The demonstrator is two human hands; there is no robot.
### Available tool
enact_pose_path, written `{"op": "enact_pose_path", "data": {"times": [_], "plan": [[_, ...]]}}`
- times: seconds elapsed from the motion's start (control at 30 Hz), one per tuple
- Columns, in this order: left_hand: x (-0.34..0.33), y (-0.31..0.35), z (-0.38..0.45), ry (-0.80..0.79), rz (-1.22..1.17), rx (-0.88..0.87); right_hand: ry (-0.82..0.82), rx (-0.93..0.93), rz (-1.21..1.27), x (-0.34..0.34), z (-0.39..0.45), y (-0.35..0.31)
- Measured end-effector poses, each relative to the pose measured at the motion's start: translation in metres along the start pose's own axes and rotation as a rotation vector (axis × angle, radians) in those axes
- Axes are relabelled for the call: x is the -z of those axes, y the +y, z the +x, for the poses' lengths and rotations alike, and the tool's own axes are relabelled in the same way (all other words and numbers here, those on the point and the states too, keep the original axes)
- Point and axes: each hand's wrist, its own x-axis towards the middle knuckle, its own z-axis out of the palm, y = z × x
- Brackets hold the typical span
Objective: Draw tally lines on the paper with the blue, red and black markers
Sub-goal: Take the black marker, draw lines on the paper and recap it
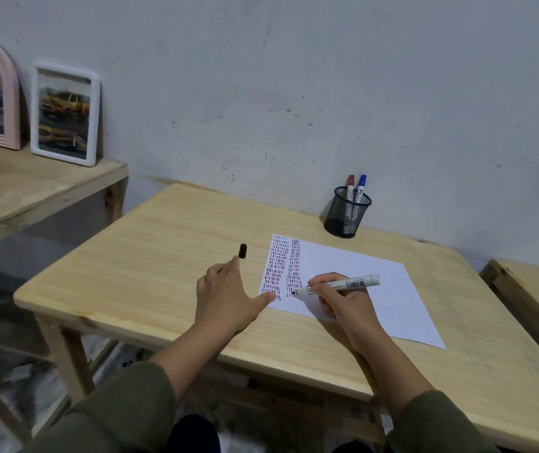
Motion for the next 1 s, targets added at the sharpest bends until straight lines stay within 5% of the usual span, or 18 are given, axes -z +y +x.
{"op": "enact_pose_path", "data": {"times": [1.0], "plan": [[-0.0003, -0.0005, 0.0036, -0.040, -0.030, 0.043, 0.016, 0.019, 0.030, -0.0009, -0.0068, -0.0052]]}}
